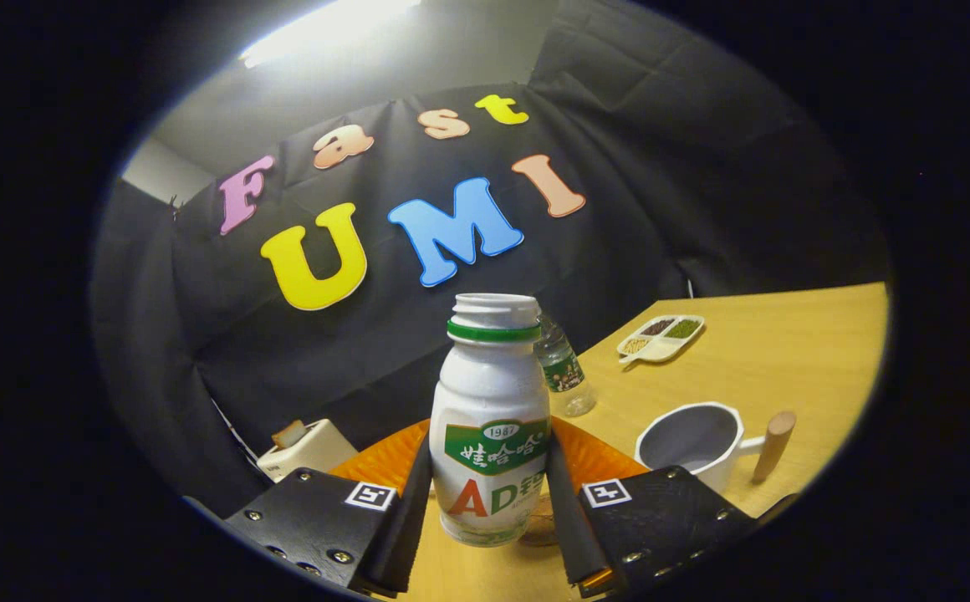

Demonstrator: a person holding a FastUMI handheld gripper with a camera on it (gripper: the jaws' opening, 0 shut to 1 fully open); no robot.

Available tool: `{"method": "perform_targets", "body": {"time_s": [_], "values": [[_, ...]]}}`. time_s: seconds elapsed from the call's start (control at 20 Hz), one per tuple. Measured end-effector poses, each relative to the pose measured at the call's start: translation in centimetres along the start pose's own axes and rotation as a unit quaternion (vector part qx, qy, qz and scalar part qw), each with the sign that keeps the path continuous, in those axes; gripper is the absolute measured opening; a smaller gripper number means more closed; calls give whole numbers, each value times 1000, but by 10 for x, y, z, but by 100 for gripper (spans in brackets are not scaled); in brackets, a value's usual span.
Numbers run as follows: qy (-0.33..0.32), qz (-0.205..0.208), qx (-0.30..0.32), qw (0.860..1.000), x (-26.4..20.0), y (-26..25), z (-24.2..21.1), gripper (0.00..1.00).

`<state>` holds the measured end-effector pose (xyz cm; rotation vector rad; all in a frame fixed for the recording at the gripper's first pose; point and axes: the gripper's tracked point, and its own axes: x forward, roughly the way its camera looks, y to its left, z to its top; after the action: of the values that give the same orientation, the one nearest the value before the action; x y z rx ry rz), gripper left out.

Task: Take the bottle from table, then pour the juice into the cup, finally place the bottle on the coaster

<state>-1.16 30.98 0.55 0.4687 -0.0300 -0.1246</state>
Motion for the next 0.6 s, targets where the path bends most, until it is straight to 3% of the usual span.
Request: {"method": "perform_targets", "body": {"time_s": [0.15,0.6], "values": [[-19,-10,-65,998,1,1,7,67],[-6,-25,-178,984,10,4,-7,66]]}}
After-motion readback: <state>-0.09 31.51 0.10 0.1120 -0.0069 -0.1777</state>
